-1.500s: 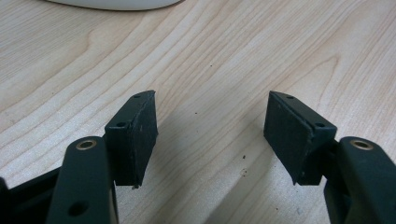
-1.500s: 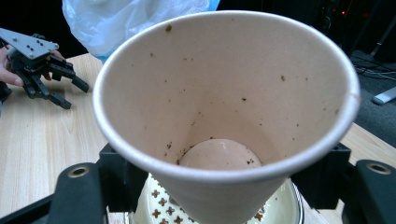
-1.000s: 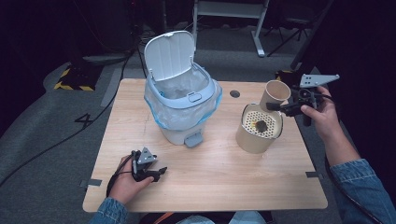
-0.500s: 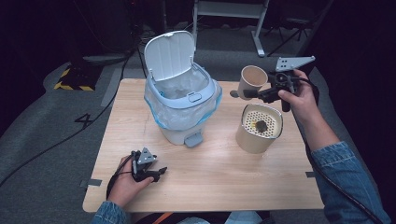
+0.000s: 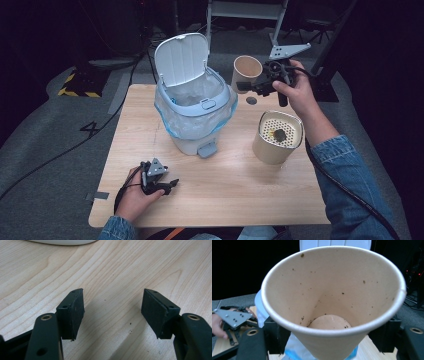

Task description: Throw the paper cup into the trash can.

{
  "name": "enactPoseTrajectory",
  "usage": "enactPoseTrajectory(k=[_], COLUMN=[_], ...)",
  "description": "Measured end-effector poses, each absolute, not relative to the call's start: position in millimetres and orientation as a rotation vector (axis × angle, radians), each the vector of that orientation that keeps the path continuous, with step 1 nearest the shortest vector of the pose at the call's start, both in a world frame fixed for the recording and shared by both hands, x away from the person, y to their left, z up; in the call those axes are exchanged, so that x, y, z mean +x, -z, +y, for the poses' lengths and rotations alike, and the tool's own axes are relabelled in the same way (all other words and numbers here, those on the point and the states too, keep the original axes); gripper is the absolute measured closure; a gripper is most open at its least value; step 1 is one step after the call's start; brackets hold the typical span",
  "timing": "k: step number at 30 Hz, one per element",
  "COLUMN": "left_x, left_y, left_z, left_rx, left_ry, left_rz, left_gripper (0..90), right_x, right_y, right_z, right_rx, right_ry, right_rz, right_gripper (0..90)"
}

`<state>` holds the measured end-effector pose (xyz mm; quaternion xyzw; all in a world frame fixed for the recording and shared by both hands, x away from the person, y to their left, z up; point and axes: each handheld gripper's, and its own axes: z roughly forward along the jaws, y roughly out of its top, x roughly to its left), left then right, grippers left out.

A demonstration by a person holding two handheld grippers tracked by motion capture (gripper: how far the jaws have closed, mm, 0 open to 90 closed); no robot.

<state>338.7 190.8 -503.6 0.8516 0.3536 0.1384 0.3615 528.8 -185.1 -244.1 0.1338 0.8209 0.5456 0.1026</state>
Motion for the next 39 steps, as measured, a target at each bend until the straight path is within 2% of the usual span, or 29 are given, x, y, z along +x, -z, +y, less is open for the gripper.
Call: enactPoseTrajectory(k=[12,23,39], left_x=[338.6,338.7,339.5], left_y=[503.8,503.7,503.5], left_z=[190.6,190.7,190.4], left_rx=[2.188,2.191,2.194], left_ry=[-0.354,-0.357,-0.355], left_rz=[0.915,0.912,0.911], left_gripper=[35.3,35.3,35.3], right_x=[539.2,547.3,544.8], right_y=[240.3,253.3,255.4], right_z=[-136.7,-92.2,-66.1], right_rx=[0.369,0.384,0.385], right_ry=[-1.587,-1.516,-1.296], right_rz=[2.442,2.525,2.602], right_gripper=[27.9,27.7,26.0])
